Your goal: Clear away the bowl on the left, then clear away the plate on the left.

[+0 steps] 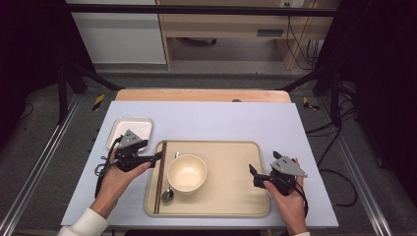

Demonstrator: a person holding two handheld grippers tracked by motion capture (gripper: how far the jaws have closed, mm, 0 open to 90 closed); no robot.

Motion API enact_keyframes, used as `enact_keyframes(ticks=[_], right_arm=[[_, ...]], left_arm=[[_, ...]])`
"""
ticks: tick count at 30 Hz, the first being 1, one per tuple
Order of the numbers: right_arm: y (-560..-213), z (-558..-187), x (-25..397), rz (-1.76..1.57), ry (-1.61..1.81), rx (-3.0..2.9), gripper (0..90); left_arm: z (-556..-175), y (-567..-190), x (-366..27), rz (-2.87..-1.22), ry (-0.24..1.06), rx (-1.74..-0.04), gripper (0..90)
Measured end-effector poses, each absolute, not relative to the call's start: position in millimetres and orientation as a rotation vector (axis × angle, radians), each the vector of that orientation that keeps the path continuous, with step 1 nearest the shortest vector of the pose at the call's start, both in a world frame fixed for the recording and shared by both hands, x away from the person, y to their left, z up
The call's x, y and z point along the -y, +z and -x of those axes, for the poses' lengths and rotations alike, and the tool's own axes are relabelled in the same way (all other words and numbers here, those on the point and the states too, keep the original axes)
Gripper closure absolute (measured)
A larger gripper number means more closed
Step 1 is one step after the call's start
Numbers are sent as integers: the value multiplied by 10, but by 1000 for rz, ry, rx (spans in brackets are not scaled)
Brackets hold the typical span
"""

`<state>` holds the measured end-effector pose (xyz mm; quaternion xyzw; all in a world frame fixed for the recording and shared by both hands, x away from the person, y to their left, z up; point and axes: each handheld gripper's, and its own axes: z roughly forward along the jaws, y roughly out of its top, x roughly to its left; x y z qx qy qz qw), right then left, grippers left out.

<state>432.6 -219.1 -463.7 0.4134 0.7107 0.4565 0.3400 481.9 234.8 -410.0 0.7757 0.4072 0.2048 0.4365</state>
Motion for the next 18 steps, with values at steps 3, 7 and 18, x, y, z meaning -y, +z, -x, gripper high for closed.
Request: enact_keyframes(ticks=[3,7,18], right_arm=[[-4636,-4326,2192,-1077,1189,-1849,56],[-4636,-4325,2191,-1074,1187,-1849,56],[-4622,-4316,2199,-1056,1191,-1845,62]], left_arm=[[-4837,-4082,-2414,-1915,520,-1035,208],[-4913,-4005,-2645,-1901,592,-1086,208],[-5088,-3984,-3062,-1868,693,-1167,203]])
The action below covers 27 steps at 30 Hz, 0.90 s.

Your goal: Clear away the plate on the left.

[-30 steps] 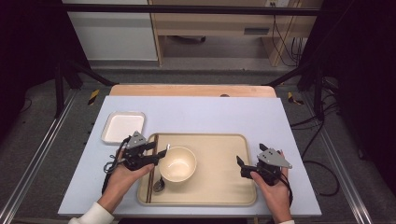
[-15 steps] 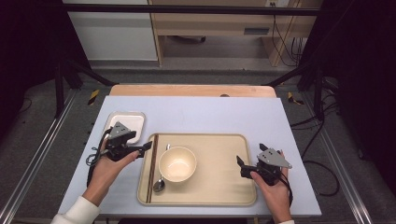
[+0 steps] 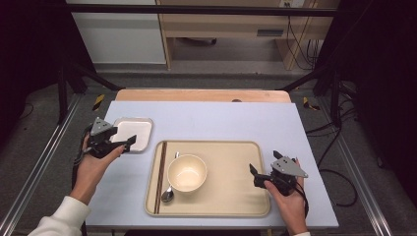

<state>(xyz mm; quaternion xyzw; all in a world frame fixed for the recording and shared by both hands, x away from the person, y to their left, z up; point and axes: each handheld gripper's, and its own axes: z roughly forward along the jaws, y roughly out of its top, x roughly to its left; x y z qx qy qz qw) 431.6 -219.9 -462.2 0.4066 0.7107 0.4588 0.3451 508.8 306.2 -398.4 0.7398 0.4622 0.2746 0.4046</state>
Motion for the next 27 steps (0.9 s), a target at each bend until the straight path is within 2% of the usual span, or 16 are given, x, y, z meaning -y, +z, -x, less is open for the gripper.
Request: enact_keyframes(ticks=[4,18,27], right_arm=[[-4608,-4304,2197,-1013,1212,-1824,100],[-4552,-4243,2187,-918,1358,-1736,110],[-4557,-4242,2178,-918,1353,-1743,110]], left_arm=[[-5128,-4008,-3142,-1863,702,-1194,203],[-5226,-3978,-3337,-1827,736,-1254,209],[-5366,-4008,-3460,-1839,737,-1311,251]])
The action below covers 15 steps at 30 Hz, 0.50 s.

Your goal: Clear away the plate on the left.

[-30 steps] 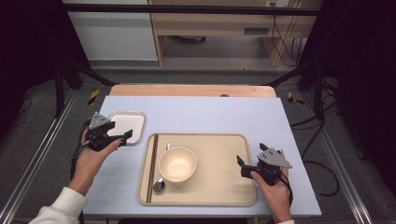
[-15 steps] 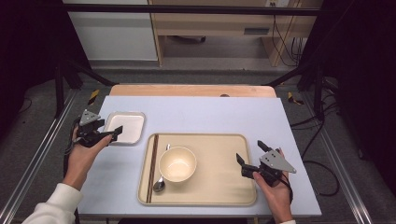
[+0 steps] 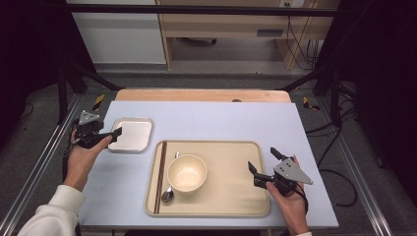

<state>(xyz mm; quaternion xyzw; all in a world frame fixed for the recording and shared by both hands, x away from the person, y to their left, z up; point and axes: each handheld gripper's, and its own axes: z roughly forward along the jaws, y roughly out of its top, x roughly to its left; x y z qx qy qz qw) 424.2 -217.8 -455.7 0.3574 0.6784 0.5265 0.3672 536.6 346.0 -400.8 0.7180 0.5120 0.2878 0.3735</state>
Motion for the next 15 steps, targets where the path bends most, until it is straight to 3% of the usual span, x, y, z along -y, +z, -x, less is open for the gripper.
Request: enact_keyframes(ticks=[15], right_arm=[[-4595,-4273,2196,-966,1307,-1747,111]], left_arm=[[-5631,-4267,-3813,-1819,629,-1481,455]])
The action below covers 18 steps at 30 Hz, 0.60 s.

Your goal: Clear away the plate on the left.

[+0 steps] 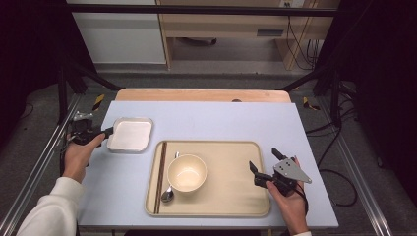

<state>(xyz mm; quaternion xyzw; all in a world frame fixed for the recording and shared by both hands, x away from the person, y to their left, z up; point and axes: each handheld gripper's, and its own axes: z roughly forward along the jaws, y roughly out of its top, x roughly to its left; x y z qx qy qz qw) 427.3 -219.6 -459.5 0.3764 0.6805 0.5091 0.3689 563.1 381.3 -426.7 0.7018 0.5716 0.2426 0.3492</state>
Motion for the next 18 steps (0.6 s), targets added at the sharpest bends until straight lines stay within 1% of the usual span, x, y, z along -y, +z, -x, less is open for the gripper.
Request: enact_keyframes(ticks=[8,16,18], right_arm=[[-4598,-4265,2169,-960,1299,-1764,112],[-4605,-4267,2150,-951,1287,-1780,111],[-4606,-4274,2152,-956,1290,-1777,111]], left_arm=[[-5729,-4396,-3828,-1834,554,-1541,532],[-5741,-4422,-3838,-1847,556,-1555,557],[-5752,-4442,-3857,-1828,552,-1567,575]])
